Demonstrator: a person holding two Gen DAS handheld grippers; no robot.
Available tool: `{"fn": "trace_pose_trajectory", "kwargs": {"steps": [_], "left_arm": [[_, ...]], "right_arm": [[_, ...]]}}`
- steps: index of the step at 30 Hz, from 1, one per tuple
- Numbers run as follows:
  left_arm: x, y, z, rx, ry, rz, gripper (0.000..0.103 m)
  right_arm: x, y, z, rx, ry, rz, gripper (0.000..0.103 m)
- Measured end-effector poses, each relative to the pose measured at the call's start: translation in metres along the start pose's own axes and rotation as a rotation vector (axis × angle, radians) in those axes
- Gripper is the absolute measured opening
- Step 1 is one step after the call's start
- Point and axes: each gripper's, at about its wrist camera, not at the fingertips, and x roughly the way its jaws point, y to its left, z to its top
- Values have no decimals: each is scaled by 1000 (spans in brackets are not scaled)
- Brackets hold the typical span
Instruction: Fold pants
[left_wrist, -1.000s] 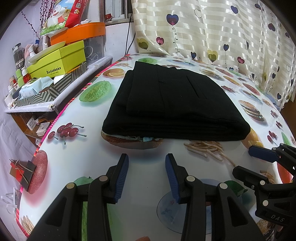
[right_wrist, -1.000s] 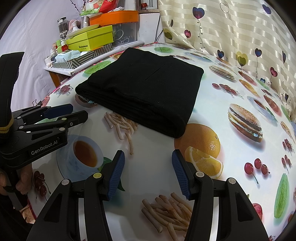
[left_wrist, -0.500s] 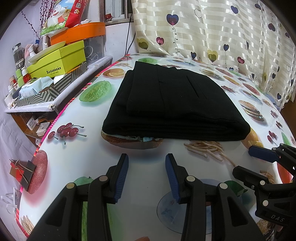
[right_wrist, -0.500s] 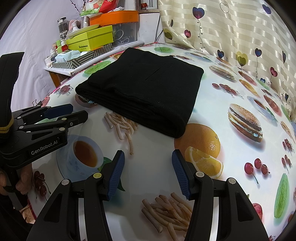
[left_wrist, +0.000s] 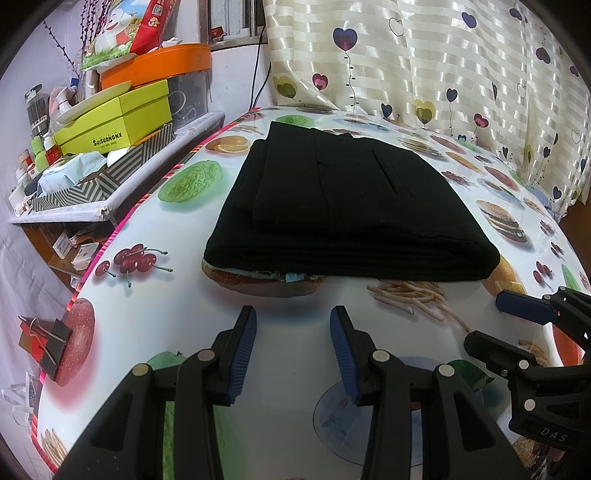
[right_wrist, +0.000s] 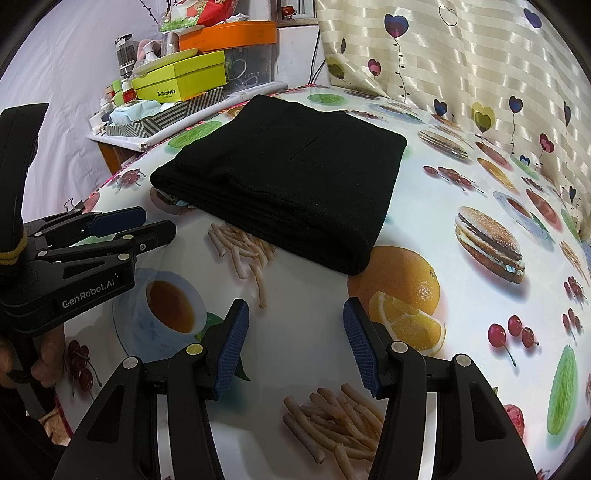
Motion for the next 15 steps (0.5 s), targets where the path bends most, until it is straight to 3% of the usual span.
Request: {"fn": "trace_pose_trajectory", "kwargs": {"steps": [15], "left_arm": [[1, 1, 0, -1, 0, -1, 46]], "right_arm": [[0, 0, 0, 0, 0, 1, 54]]}}
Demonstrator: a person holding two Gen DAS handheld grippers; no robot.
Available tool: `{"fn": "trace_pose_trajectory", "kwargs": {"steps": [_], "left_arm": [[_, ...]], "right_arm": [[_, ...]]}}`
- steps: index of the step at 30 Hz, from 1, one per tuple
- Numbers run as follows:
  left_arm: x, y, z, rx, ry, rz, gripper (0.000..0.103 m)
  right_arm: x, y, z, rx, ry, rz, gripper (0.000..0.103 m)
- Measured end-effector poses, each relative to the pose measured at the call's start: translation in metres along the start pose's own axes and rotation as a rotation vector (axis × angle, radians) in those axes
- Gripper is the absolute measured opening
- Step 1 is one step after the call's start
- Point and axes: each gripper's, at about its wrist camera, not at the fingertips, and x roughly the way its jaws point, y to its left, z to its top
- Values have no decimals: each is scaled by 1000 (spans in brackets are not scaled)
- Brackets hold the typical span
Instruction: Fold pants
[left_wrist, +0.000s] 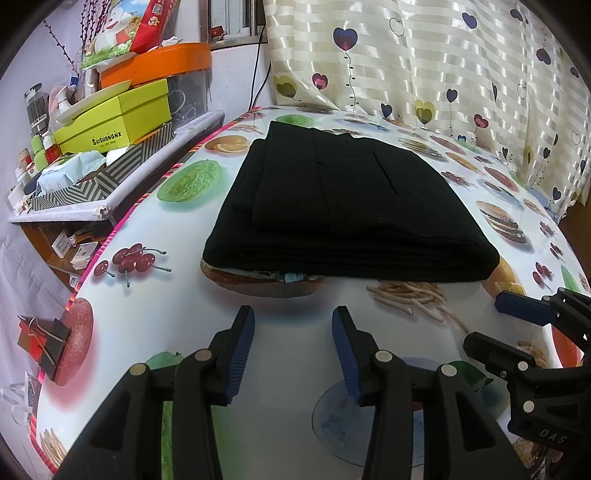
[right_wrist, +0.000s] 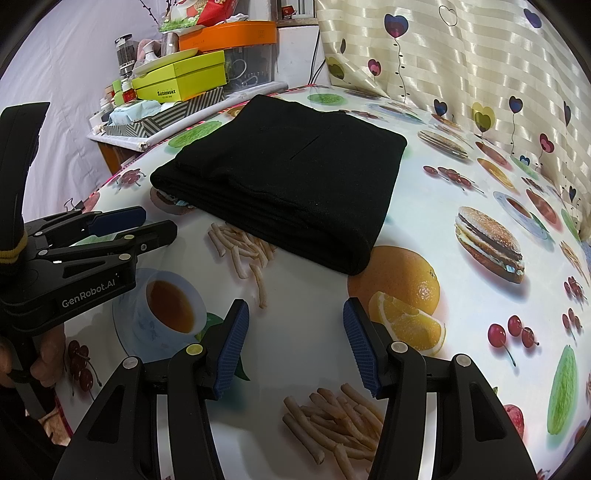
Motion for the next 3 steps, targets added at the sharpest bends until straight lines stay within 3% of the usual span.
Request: {"fn": "trace_pose_trajectory", "kwargs": {"steps": [3], "left_arm": [[0, 0, 0, 0, 0, -1, 47]], "right_arm": [[0, 0, 0, 0, 0, 0, 54]]}}
